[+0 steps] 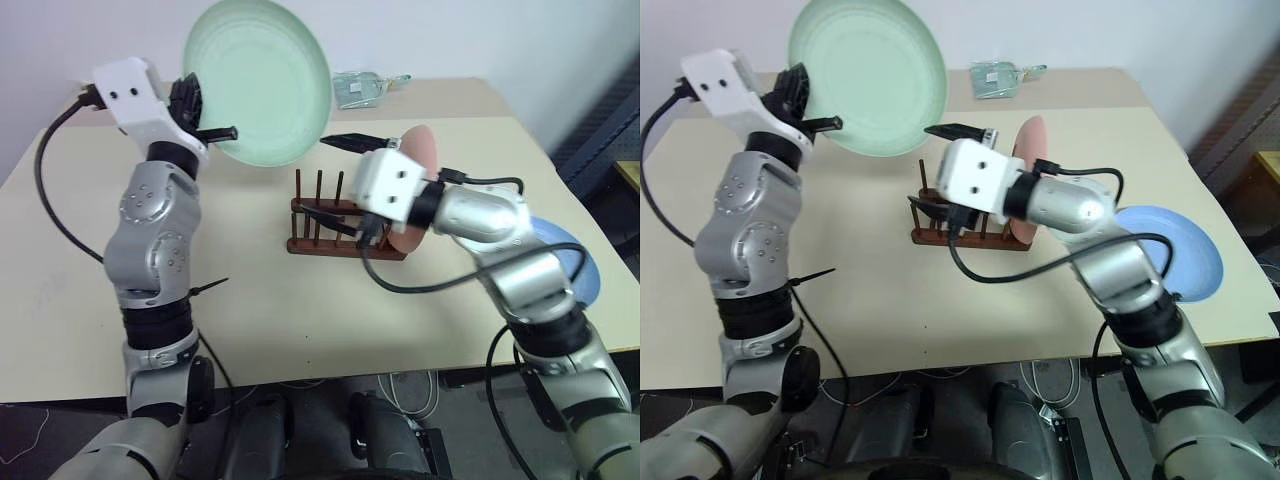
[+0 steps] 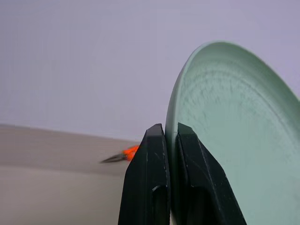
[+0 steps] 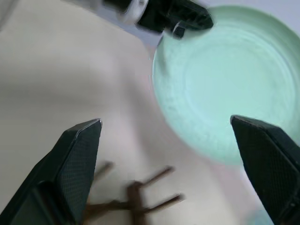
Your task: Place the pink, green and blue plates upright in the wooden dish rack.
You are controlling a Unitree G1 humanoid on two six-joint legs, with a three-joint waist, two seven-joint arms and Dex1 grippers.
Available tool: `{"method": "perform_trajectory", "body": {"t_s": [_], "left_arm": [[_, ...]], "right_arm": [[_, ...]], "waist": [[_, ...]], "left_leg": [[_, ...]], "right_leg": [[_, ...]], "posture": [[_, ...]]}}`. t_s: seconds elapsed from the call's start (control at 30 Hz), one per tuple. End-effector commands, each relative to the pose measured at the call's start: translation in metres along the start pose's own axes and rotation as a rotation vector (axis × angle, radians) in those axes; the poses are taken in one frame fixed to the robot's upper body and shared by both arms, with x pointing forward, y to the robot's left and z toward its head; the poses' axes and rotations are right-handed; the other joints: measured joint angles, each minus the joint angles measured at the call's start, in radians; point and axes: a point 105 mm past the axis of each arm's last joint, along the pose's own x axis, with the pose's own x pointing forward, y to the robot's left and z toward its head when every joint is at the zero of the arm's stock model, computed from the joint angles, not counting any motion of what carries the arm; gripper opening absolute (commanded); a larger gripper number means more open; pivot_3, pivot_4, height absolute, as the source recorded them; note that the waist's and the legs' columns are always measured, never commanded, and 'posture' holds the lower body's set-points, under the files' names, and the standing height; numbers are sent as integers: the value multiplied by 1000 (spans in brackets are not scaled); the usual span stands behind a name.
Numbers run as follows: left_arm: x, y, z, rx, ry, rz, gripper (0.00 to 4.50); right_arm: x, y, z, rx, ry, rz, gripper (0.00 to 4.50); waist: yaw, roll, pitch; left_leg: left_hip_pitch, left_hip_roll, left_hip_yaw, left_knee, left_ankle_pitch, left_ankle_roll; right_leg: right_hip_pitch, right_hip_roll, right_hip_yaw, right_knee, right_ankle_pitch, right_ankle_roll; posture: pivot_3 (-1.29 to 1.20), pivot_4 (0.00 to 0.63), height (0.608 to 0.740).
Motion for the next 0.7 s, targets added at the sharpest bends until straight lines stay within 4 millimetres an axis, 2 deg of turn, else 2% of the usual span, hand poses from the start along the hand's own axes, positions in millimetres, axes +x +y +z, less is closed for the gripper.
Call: {"method": "perform_trajectory", "body": {"t_s": [0.03, 0.07, 0.17, 0.37, 0.4, 0.5, 0.63, 0.67, 0.7], "left_arm": [[-2, -25, 22, -49, -82, -70, 33], [-3, -27, 21, -68, -75, -72, 33], [-7, -33, 15, -93, -50, -86, 0], [-12, -34, 9, -106, -22, -91, 0], [-13, -33, 7, -107, -14, -92, 0], [-14, -32, 4, -138, 4, -93, 971], [-11, -23, 15, -229, -37, -54, 3086], [-9, -13, 24, -236, -82, -12, 3551], [-7, -2, 34, -232, -124, 26, 3551]], "right_arm": [[16, -10, -8, -170, 30, -70, 4500], [20, -11, -11, -194, 38, -83, 4500], [27, -14, -22, -253, 74, -119, 3652], [29, -16, -26, -289, 83, -157, 432], [30, -16, -25, -296, 81, -161, 17], [30, -14, -22, -326, 74, -164, 0], [30, -14, -20, -359, 73, -176, 0], [29, -14, -20, -359, 71, -181, 0], [28, -14, -19, -356, 68, -187, 0]], "waist": [[0, 0, 0], [0, 0, 0], [-1, 0, 0], [-2, 0, 0], [-3, 0, 0], [-3, 0, 1], [-2, 0, 1], [-2, 0, 1], [-2, 0, 1]], "left_leg": [[0, 0, 0, 0, 0, 0], [0, 0, 0, 0, 0, 0], [0, -1, 0, 0, 0, 0], [0, -1, 0, 0, 0, 0], [0, -1, 0, 0, 0, 0], [0, -1, -1, 0, 0, 0], [0, 0, -1, 1, 0, 0], [0, 0, -1, 1, 0, 0], [0, 0, -1, 1, 0, 0]], "right_leg": [[0, 0, 0, 0, 0, 0], [0, 0, 0, 0, 0, 0], [0, 1, 0, 0, 0, 0], [0, 1, 0, 1, 0, 1], [0, 2, 0, 1, 0, 1], [0, 2, 0, 1, 0, 1], [0, 2, 0, 1, 0, 1], [0, 2, 0, 1, 0, 0], [0, 2, 0, 1, 0, 1]], "posture": [[0, 150, 738], [0, 150, 738], [0, 150, 738], [0, 150, 738], [0, 150, 738], [0, 150, 738], [0, 150, 738], [0, 150, 738], [0, 150, 738]]}}
